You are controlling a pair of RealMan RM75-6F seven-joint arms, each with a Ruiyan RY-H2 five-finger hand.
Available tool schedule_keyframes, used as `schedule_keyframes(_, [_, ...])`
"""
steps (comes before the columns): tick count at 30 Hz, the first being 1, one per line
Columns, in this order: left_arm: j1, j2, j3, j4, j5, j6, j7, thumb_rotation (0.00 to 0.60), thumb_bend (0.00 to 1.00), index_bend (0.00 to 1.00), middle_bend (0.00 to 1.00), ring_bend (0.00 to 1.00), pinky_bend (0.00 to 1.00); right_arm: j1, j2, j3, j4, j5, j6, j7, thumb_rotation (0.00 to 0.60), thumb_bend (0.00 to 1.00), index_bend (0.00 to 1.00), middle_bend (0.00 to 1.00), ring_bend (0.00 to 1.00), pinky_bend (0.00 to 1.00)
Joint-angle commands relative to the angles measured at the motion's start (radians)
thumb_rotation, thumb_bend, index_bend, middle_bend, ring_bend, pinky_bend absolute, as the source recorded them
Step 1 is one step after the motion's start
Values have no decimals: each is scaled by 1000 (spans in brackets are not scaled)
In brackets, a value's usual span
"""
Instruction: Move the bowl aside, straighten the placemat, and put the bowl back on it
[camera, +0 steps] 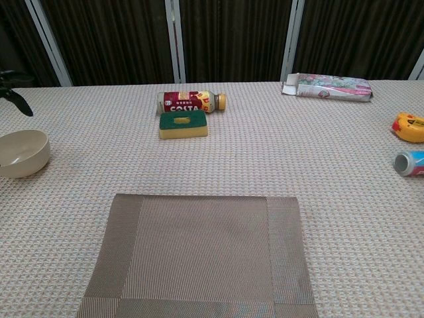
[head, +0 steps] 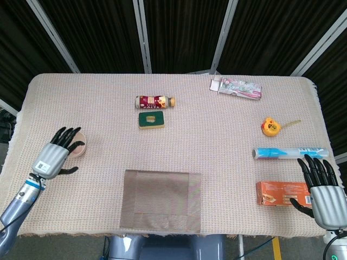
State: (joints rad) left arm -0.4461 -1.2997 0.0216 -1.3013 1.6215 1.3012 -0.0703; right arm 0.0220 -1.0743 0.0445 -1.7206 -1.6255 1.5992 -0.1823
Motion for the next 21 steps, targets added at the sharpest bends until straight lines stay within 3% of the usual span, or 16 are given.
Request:
schedule_keyframes(1, [17,69,97,-189,180,67,43,600,211,370,0,0,0,1,0,-1,0,-3,-2,3,600,0,0,0,0,0])
schedule_keyframes(7, [11,25,158,-237,277,8,151,600,276,415,0,0,0,-1,1,0,3,-7,6,10,600,0,0,0,0,0])
schedule_keyframes(13, [12,-75,203,-115,362,-2,166,600,316,481,0,0,0,-4,7,4,4,1,9,22,600,0,0,0,0,0])
schedule_keyframes(21, [26,-167,241,29,401,0,145,600,318,487,0,0,0,-6,12,6,5,8,10,28,600,0,0,0,0,0])
